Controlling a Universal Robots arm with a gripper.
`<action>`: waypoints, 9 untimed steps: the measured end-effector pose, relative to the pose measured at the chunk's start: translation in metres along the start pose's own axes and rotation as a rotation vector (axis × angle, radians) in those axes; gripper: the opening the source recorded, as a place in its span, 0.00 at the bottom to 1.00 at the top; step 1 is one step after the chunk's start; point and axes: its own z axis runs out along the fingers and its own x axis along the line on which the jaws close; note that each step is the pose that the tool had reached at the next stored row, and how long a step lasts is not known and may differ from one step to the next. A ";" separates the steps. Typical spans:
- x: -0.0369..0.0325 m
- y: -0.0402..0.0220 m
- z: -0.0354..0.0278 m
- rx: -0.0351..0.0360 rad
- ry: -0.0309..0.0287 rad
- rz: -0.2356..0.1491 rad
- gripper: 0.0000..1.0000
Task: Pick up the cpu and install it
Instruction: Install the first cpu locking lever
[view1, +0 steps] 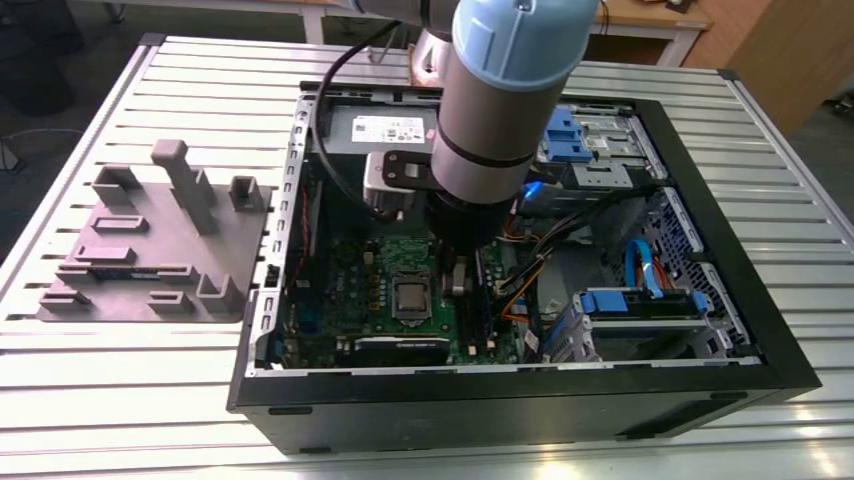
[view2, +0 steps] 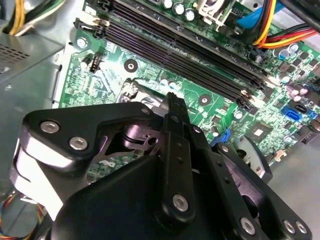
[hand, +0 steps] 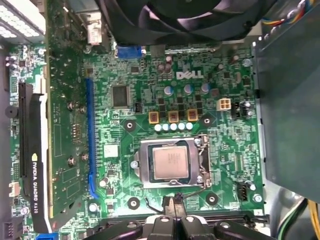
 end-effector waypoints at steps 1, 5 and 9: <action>0.0009 -0.0001 0.0007 0.0000 0.0000 -0.002 0.10; 0.0049 0.0000 0.0039 -0.0001 0.0003 -0.005 0.10; 0.0074 0.0000 0.0066 -0.0001 0.0004 -0.006 0.10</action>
